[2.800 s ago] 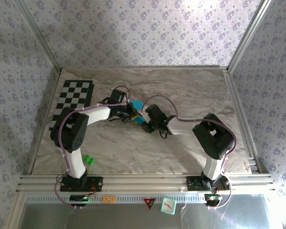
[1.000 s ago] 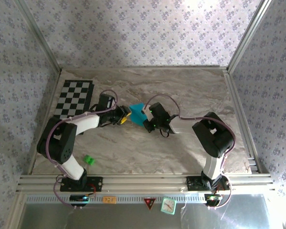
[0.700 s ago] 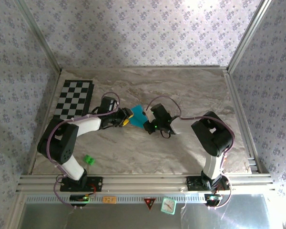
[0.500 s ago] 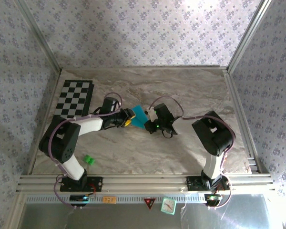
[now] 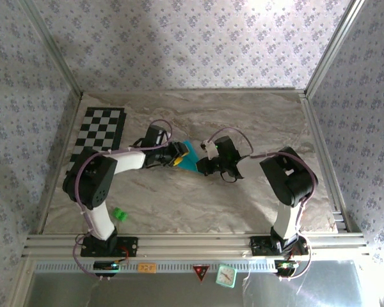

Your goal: Fold a paper plane with a square sheet of paper (pick it up from the middle)

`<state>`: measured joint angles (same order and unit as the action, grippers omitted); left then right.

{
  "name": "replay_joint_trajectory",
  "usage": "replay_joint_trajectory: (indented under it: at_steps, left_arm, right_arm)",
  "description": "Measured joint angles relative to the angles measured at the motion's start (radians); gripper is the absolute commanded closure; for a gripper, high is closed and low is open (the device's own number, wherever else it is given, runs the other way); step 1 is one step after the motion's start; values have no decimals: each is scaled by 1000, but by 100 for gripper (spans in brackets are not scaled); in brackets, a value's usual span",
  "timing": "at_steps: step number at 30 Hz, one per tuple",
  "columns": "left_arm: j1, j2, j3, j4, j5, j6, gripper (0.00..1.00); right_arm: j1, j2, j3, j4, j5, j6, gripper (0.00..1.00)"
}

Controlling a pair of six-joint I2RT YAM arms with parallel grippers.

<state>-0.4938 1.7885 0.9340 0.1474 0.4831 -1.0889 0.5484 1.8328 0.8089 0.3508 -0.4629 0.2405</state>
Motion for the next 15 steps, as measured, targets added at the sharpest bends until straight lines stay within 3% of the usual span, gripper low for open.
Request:
replay_joint_trajectory:
  at_steps: [15]
  left_arm:
    - [-18,67,78,-104,-1,117,44]
  right_arm:
    - [-40,37,1,33,-107,113,87]
